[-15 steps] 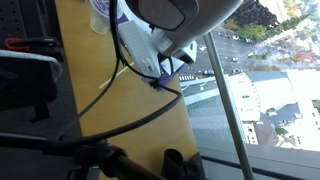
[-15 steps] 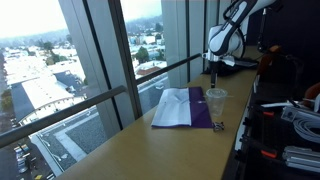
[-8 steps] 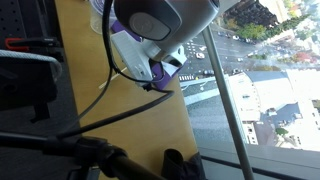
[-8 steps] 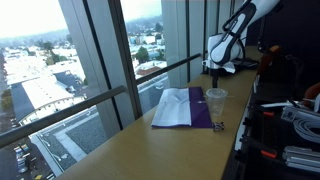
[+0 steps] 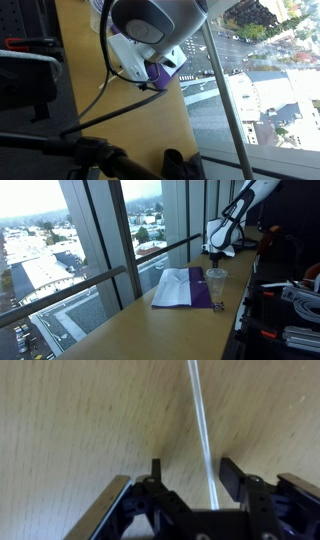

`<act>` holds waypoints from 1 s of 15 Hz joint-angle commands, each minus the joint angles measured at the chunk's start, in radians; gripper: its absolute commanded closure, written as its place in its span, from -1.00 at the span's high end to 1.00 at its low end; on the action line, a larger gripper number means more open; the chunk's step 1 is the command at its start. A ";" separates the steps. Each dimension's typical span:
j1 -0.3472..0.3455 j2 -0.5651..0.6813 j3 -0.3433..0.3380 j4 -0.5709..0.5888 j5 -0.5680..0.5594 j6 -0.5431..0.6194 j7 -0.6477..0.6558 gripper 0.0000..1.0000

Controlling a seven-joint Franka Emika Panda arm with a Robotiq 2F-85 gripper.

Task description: Place the straw in the cup

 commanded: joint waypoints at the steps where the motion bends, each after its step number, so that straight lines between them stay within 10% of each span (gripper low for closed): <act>1: -0.013 0.014 0.019 0.015 -0.035 0.021 0.031 -0.37; 6: -0.007 0.007 0.021 0.010 -0.041 0.018 0.052 -1.00; 15: 0.034 -0.106 -0.007 -0.020 -0.106 -0.139 0.105 -1.00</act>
